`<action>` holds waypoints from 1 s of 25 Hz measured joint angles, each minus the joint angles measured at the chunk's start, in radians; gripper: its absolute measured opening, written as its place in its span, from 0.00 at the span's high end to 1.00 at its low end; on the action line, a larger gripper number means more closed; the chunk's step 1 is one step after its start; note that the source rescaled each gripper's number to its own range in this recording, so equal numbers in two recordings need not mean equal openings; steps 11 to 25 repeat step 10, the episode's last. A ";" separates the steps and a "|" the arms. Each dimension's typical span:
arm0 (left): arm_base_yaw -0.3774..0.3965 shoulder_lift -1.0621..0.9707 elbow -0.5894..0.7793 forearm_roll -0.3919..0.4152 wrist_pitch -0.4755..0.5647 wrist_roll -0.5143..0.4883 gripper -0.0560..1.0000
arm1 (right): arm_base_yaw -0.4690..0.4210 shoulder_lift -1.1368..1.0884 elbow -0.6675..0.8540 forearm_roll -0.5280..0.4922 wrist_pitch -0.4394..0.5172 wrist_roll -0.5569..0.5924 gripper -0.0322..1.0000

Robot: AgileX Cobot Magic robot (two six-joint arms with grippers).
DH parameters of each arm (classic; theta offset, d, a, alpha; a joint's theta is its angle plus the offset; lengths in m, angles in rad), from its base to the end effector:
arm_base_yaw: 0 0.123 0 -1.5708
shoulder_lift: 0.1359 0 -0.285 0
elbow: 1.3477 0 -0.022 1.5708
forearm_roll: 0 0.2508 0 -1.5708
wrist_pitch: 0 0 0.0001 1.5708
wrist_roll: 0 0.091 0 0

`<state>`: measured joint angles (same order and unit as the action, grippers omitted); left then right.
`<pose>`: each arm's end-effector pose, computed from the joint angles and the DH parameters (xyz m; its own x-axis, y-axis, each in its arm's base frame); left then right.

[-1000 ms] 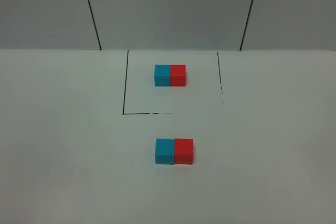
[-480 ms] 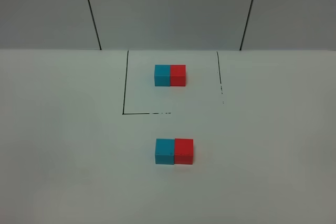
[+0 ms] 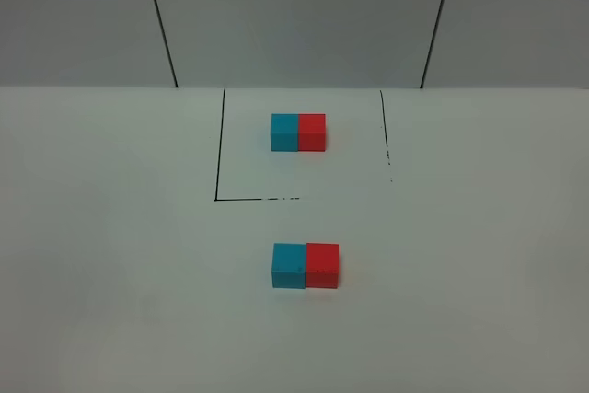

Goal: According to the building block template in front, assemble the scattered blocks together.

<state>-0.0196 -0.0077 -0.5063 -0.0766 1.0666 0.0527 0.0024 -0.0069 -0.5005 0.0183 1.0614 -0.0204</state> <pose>-0.0073 -0.0060 0.2787 -0.4463 0.0244 -0.8946 0.0864 0.9961 -0.0160 -0.0060 0.0014 0.2773 -0.4497 -0.0126 -0.8931 -0.0218 0.9998 -0.0031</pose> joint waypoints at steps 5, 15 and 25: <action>0.000 0.000 0.000 0.000 0.000 0.000 0.33 | 0.000 0.000 0.000 0.000 0.000 0.000 0.00; 0.000 0.000 0.000 0.000 0.000 0.000 0.33 | 0.000 0.000 0.000 0.001 -0.001 0.000 0.00; 0.000 0.000 0.000 0.000 0.000 0.000 0.33 | 0.000 0.000 0.000 0.001 -0.001 0.000 0.00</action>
